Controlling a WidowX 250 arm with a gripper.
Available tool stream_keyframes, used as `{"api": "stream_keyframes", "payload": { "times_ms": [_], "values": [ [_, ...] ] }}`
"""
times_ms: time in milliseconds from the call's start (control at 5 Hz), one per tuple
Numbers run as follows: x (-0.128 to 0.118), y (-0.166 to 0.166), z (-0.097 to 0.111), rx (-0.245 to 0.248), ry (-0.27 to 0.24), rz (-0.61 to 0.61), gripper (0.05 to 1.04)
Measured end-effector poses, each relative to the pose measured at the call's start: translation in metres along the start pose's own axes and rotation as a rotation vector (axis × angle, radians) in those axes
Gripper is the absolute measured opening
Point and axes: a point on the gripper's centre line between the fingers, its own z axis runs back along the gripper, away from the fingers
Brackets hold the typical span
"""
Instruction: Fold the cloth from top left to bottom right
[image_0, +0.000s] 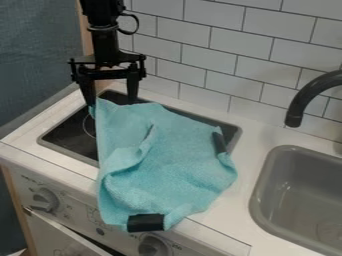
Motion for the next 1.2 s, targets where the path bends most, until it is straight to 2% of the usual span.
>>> {"api": "stream_keyframes", "payload": {
  "times_ms": [200,400,600,800,1000,1200],
  "values": [
    [0.014,0.028,0.005,0.006,-0.052,0.067,0.999],
    [0.025,0.029,-0.009,-0.034,-0.031,0.073,0.999],
    [0.034,0.034,-0.021,-0.002,-0.033,0.071,0.999],
    [0.045,0.023,-0.036,-0.067,-0.012,0.034,0.999],
    [0.048,0.017,-0.044,-0.101,0.0,0.025,0.938],
    [0.054,0.015,-0.044,-0.119,-0.042,0.045,0.63]
  ]
}}
